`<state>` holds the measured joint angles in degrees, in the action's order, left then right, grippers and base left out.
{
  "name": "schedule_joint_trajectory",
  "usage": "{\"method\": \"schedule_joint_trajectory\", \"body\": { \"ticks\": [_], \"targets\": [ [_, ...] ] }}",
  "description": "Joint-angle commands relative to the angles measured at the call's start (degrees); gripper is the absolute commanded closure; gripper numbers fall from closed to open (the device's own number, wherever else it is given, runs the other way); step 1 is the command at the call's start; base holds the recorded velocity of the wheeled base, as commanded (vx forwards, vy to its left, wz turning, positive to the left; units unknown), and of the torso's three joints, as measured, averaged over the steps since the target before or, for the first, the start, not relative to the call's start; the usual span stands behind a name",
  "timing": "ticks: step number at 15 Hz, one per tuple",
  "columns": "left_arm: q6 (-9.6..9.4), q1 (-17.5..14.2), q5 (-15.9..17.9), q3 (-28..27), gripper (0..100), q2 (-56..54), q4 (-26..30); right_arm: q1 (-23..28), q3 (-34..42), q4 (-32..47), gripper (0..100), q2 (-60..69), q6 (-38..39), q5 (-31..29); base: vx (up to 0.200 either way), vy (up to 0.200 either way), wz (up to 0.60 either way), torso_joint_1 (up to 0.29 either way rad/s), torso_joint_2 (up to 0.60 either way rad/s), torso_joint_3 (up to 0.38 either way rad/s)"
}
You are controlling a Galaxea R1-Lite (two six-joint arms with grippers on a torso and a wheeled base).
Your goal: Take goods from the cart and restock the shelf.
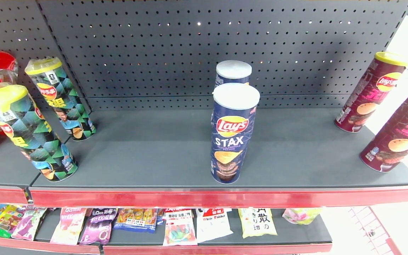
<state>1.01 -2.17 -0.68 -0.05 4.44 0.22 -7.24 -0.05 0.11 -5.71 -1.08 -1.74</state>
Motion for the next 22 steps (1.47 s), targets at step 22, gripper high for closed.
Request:
{"method": "schedule_joint_trajectory", "body": {
  "ticks": [22],
  "targets": [
    [-0.57,2.1,2.4,0.0,0,-4.4,0.0,-16.1,-33.0,-4.5,0,-56.7,5.6,10.2,0.0,0.0,0.0,0.0,0.0,0.0]
  ]
}}
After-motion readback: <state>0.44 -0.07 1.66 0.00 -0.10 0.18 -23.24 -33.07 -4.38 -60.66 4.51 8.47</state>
